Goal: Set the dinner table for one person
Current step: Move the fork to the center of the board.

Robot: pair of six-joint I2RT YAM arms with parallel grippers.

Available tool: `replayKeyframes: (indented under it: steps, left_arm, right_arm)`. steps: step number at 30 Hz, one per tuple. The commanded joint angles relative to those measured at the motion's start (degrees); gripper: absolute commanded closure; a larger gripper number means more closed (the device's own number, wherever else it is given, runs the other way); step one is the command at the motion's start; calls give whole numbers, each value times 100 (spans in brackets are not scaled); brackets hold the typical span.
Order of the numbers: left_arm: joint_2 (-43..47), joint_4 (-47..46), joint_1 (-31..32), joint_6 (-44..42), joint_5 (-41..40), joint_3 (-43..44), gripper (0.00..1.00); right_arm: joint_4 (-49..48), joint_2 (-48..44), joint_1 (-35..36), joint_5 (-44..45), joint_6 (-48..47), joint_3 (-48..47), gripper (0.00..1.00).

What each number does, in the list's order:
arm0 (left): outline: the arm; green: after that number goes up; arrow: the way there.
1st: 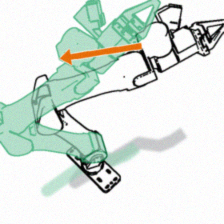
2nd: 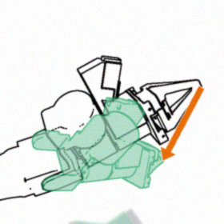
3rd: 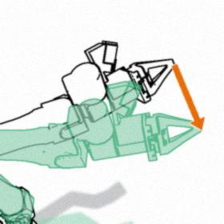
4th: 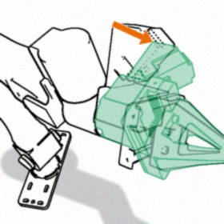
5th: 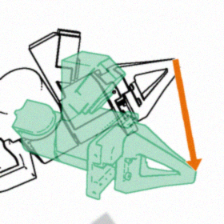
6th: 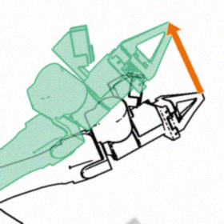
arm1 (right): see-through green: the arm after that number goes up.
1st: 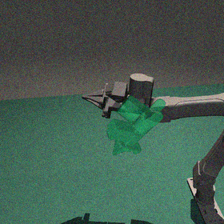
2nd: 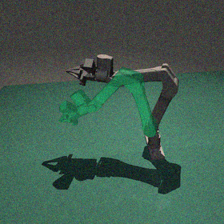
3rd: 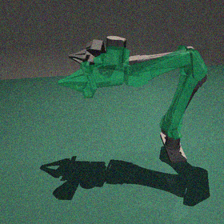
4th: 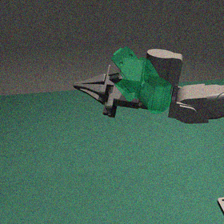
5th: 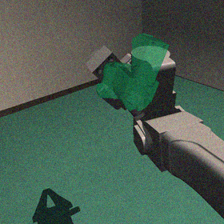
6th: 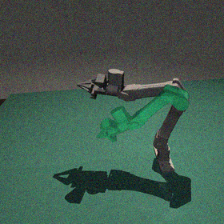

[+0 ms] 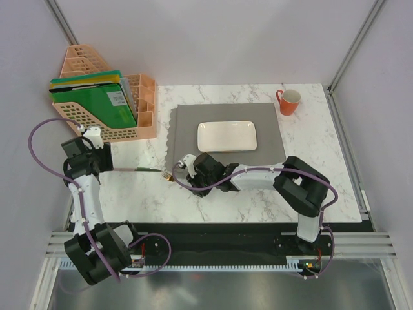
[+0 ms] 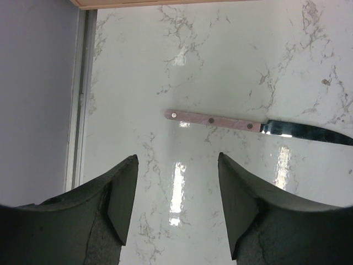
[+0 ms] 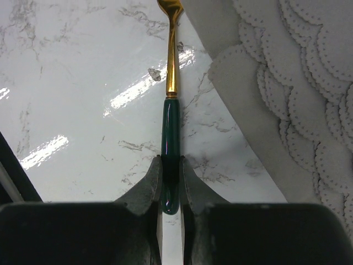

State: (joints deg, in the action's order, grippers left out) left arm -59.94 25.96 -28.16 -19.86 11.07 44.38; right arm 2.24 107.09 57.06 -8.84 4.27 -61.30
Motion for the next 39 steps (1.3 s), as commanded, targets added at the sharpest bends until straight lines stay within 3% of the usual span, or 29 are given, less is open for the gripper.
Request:
replayKeyframes:
  steps: [1, 6, 12, 14, 15, 16, 18, 24, 26, 30, 35, 39]
  left_arm:
    - [167, -187, -23, -124, 80, 36, 34]
    - [167, -196, -23, -203, 27, 36, 33]
    - [97, -196, -23, -159, 79, 71, 34]
    - [88, -214, -31, -133, 106, 36, 34]
    - [88, -205, -31, -124, 123, 27, 34]
    - [88, -205, -31, -132, 132, 9, 33]
    - [105, -214, -23, -159, 97, -26, 34]
    - [167, -240, -31, -212, 53, -105, 34]
    - [167, -249, -31, -177, 71, -105, 34]
    - [185, -240, -31, -141, 71, -140, 33]
    - [229, -266, -23, -264, -35, -201, 33]
    - [343, -345, -31, -299, -105, -325, 34]
  right_arm:
    - [-171, 40, 42, 278, 144, 153, 100]
    - [-5, 5, 86, -302, -101, 22, 100]
    - [1030, -144, 262, -1127, -1112, -216, 96]
    - [1086, -293, 262, -1181, -1235, -164, 64]
    - [912, -407, 271, -1059, -1227, -76, 42]
    - [788, -521, 262, -945, -1236, 151, 13]
    - [455, -934, 271, -603, -1218, 433, 2]
    - [549, -1226, 271, 5, -1543, 23, 2]
    - [733, -894, 280, 75, -1596, -285, 13]
    - [1496, -84, 280, 190, -1815, -1460, 22]
    - [1735, 802, 271, 182, -1755, -2394, 54]
    - [2095, 1288, 297, 119, -1754, -3176, 53]
